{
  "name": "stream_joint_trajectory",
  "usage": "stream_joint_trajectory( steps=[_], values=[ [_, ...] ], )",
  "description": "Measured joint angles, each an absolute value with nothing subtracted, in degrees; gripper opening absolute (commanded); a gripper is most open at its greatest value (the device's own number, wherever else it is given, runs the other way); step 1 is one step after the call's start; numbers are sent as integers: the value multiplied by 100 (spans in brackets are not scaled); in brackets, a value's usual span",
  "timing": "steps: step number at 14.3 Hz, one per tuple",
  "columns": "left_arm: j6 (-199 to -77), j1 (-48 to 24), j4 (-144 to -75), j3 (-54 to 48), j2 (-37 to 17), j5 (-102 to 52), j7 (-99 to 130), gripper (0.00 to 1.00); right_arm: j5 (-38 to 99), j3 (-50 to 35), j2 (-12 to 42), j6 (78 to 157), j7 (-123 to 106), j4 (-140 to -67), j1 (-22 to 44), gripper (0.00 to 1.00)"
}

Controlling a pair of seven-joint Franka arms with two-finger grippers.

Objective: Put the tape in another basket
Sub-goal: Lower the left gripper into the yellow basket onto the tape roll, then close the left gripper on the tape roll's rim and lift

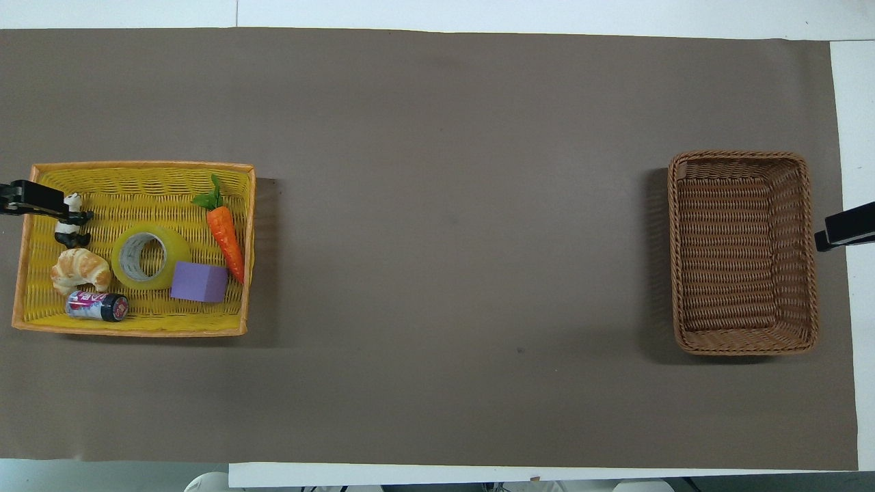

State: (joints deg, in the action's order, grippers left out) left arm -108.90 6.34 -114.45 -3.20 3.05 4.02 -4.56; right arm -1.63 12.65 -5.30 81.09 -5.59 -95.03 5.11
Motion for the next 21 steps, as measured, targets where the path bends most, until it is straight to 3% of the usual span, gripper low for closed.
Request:
stream_joint_trajectory(
  steps=[6, 21],
  values=[
    [-12204, 805, -12737, -317, 284, 402, -470, 79, -163, 1266, -530, 8109, -559, -9503, 511, 100],
    [-13439, 781, -13307, -381, -353, 402, -493, 68, -163, 1265, -530, 8109, -559, -9503, 511, 100]
  ],
)
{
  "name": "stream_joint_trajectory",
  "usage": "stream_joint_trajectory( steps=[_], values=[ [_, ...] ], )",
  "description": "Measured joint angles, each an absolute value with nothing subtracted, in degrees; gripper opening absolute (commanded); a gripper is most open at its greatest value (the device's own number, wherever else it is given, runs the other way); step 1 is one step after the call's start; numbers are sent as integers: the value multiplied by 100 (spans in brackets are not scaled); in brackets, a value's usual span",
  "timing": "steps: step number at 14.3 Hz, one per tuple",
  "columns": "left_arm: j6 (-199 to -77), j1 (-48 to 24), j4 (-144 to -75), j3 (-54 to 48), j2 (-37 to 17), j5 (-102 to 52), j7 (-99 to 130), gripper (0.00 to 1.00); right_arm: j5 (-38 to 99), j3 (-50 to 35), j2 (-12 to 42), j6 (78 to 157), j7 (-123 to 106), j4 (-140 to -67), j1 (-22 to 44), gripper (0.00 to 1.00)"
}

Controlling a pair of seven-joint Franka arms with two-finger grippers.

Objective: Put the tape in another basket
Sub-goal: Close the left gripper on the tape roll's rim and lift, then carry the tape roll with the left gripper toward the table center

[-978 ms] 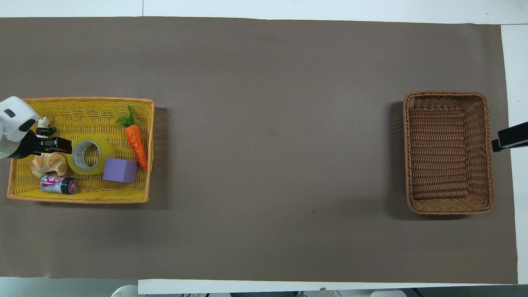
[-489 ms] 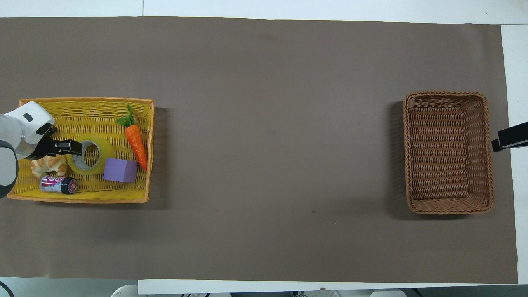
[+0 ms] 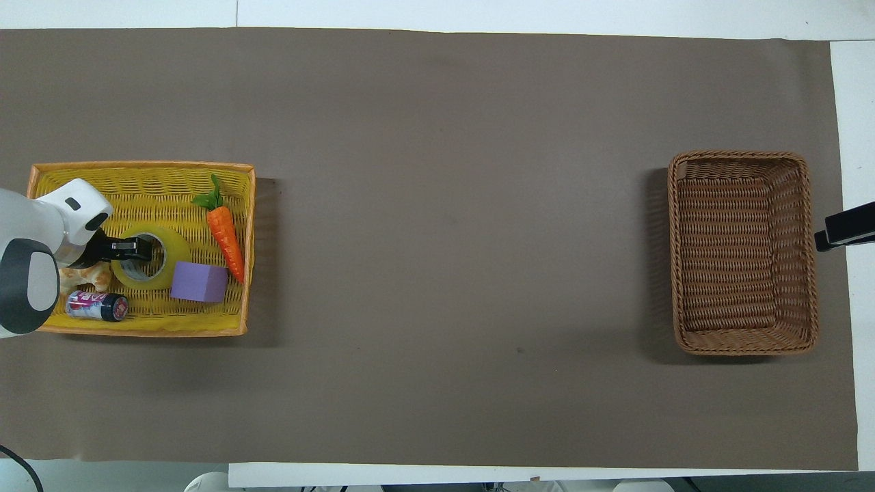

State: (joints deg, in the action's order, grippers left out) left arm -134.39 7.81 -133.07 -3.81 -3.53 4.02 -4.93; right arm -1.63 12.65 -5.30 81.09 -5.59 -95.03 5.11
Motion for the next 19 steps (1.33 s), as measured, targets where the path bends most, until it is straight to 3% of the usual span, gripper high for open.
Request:
stream_joint_trajectory(
  steps=[4, 5, 6, 7, 13, 16, 19],
  values=[
    [-13680, 768, -13436, -416, -409, 402, -495, 56, -163, 1265, -530, 8109, -559, -9503, 511, 100],
    [-13697, 766, -13442, -423, -406, 402, -498, 41, -163, 1265, -530, 8109, -560, -9503, 511, 100],
    [-13699, 766, -13443, -425, -406, 402, -497, 17, -163, 1265, -530, 8109, -559, -9503, 511, 100],
    [-13699, 766, -13442, -426, -398, 402, -498, 0, -163, 1265, -530, 8109, -560, -9503, 511, 100],
    [-13246, 778, -13178, -406, -384, 369, -724, 0, -163, 1265, -530, 8109, -559, -9503, 511, 100],
    [-11782, 636, -12006, -438, -381, 60, -703, 0, -163, 1265, -530, 8109, -559, -9503, 511, 100],
    [-10414, -43, -10595, -460, -358, -382, 258, 0, -163, 1265, -530, 8109, -559, -9503, 511, 100]
  ],
)
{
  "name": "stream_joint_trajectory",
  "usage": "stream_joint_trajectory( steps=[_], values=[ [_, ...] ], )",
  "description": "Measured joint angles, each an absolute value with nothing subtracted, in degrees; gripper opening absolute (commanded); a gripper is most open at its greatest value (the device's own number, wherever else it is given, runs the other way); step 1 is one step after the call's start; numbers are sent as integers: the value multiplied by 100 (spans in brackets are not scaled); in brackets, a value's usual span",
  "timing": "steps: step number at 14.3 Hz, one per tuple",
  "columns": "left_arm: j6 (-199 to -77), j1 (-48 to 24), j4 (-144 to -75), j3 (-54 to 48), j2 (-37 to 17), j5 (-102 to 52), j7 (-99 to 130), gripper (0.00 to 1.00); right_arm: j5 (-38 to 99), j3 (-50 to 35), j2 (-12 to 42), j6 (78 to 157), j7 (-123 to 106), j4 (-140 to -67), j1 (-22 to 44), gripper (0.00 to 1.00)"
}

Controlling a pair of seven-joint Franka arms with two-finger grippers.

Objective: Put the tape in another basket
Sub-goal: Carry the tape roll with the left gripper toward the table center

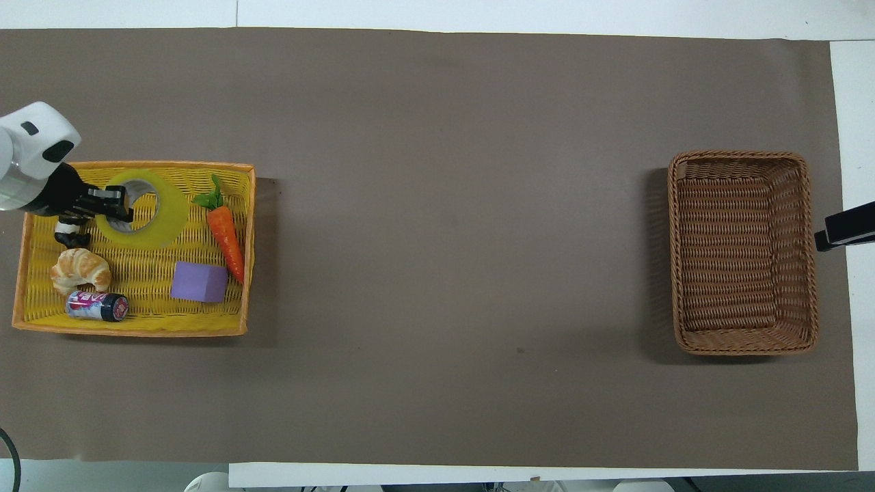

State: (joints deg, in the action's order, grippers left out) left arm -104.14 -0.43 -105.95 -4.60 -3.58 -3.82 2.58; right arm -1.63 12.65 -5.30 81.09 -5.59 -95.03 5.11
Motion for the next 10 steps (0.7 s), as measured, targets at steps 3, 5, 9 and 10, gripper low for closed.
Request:
stream_joint_trajectory(
  steps=[3, 5, 9, 10],
  values=[
    [-10201, -1097, -10207, -505, -357, -913, 1887, 0, -163, 1265, -530, 8109, -559, -9503, 511, 100],
    [-10232, -1779, -10212, -525, -372, -1299, 2774, 0, -163, 1265, -530, 8109, -560, -9503, 511, 100],
    [-10809, -2984, -10230, -541, -377, -1557, 4064, 0, -163, 1265, -530, 8109, -560, -9503, 511, 100],
    [-10848, -3084, -10235, -542, -377, -1558, 4152, 0, -163, 1265, -530, 8109, -559, -9503, 511, 100]
  ],
)
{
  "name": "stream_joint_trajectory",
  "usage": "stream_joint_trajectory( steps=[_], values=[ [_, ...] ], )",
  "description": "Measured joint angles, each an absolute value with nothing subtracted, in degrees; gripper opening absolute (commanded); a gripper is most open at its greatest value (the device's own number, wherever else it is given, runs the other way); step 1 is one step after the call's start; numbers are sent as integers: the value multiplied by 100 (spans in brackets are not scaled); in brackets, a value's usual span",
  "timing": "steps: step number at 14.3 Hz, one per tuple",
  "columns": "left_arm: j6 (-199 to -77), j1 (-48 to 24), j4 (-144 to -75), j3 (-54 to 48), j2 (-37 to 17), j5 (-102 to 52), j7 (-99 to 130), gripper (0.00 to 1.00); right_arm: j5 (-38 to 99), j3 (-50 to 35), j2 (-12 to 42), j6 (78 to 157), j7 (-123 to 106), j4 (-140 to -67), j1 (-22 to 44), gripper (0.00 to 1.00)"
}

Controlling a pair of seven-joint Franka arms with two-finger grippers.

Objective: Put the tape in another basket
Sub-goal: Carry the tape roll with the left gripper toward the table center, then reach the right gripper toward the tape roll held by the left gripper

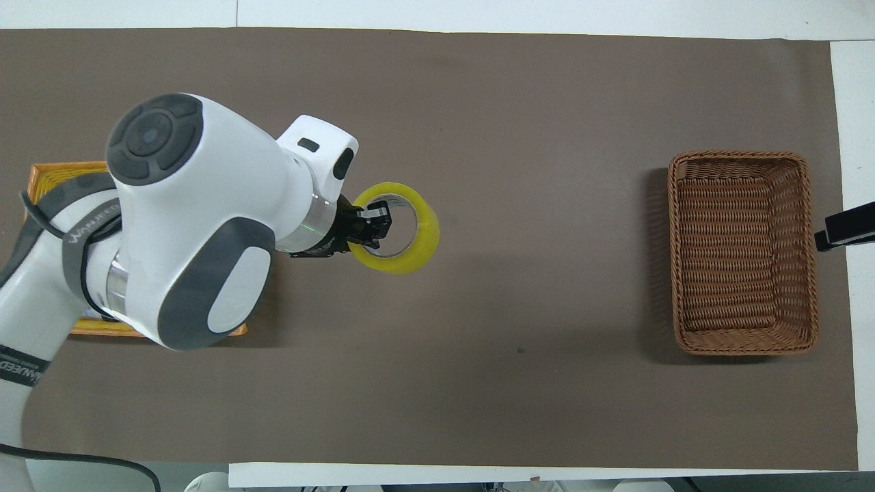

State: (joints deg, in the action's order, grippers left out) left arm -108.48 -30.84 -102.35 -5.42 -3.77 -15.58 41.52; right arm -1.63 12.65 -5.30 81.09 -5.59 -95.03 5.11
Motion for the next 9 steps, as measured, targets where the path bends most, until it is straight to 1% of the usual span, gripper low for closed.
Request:
stream_joint_trajectory(
  steps=[6, 7, 9],
  values=[
    [-10929, -3051, -10228, -417, -376, -1559, 4141, 0, 48, 1240, -530, 8114, -817, -9505, 581, 100],
    [-10999, -3056, -10223, -427, -377, -1559, 4147, 0, 319, 1217, -530, 8144, -1033, -9512, 673, 100],
    [-11090, -3066, -10140, -447, -376, -1559, 4165, 0, 1240, 1166, -530, 8462, -1116, -9588, 829, 100]
  ],
)
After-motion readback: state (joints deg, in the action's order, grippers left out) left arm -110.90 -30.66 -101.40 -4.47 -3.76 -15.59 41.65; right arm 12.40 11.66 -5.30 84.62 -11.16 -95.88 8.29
